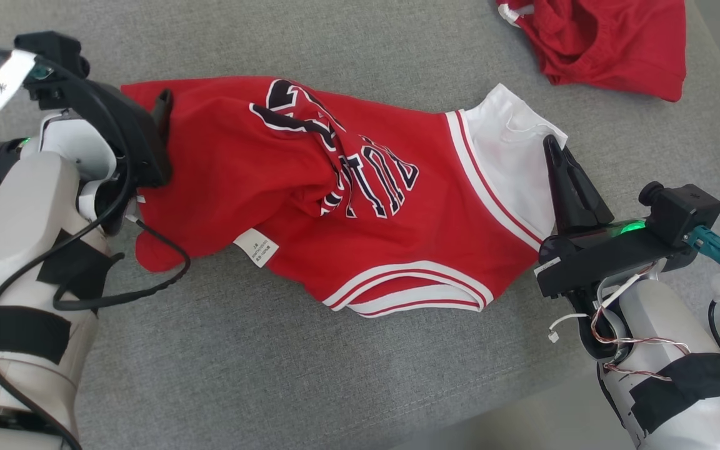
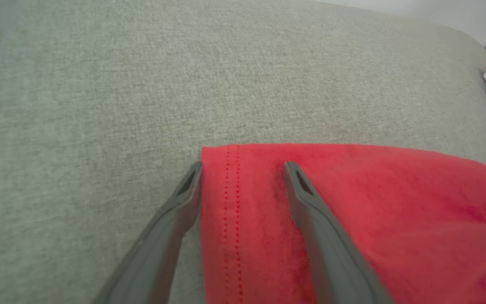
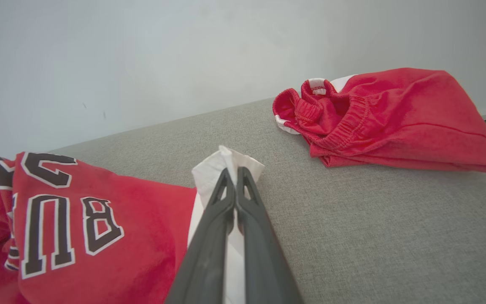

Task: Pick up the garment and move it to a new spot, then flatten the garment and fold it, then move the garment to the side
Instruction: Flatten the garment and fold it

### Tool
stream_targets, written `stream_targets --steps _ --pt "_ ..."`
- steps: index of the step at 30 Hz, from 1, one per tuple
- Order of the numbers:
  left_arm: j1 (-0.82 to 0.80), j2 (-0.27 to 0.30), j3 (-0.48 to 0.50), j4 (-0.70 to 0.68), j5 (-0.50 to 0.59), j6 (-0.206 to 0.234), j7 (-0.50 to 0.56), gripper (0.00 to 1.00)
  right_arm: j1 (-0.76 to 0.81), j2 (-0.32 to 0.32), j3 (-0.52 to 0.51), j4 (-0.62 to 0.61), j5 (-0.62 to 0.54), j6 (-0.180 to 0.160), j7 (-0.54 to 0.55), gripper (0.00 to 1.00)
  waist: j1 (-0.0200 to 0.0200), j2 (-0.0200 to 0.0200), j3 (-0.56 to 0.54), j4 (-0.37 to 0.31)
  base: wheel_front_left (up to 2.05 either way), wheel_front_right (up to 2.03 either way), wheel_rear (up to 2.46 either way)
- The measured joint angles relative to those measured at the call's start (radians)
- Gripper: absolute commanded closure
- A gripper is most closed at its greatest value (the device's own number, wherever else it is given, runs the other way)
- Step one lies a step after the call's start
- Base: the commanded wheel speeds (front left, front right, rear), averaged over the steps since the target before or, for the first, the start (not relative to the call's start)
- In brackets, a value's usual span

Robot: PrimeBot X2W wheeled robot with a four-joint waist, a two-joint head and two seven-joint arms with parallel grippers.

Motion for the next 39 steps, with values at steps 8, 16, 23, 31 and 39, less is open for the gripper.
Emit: stream_targets --steps 8,16,23,31,39 --pt "-0.009 -0.021 -0.013 0.022 0.0 -0.024 -0.028 1.0 0.0 -0.007 -0.004 0.022 0.0 0.003 -0.006 1.0 0.0 0.0 -0.02 0.016 0.0 0.0 0.0" --pt "-0.071 -0.007 -0.024 -0.017 -0.03 -0.04 -0.113 1.0 -0.032 -0.034 -0.019 0.041 -0.002 0.003 -0.01 1.0 0.0 0.0 -0.059 0.041 0.0 0.0 0.0" --pt "-0.077 0.075 -0.12 -0.18 -0.065 -0.04 -0.132 1.0 -0.188 -0.089 -0.049 0.033 -0.016 0.005 -0.015 1.0 0.0 -0.0002 -0.106 0.063 0.0 0.0 0.0" --pt "-0.067 0.161 -0.17 -0.44 -0.247 -0.04 -0.229 1.0 -0.359 -0.146 -0.085 0.008 -0.016 0.009 -0.024 1.0 -0.0001 -0.0002 -0.196 0.101 0.0 0.0 0.0" --pt "0.253 0.271 -0.256 -0.692 -0.355 -0.04 -0.273 1.0 -0.205 -0.211 -0.107 -0.119 0.007 0.012 -0.031 1.0 -0.0003 -0.0003 -0.281 0.15 0.0 0.0 0.0"
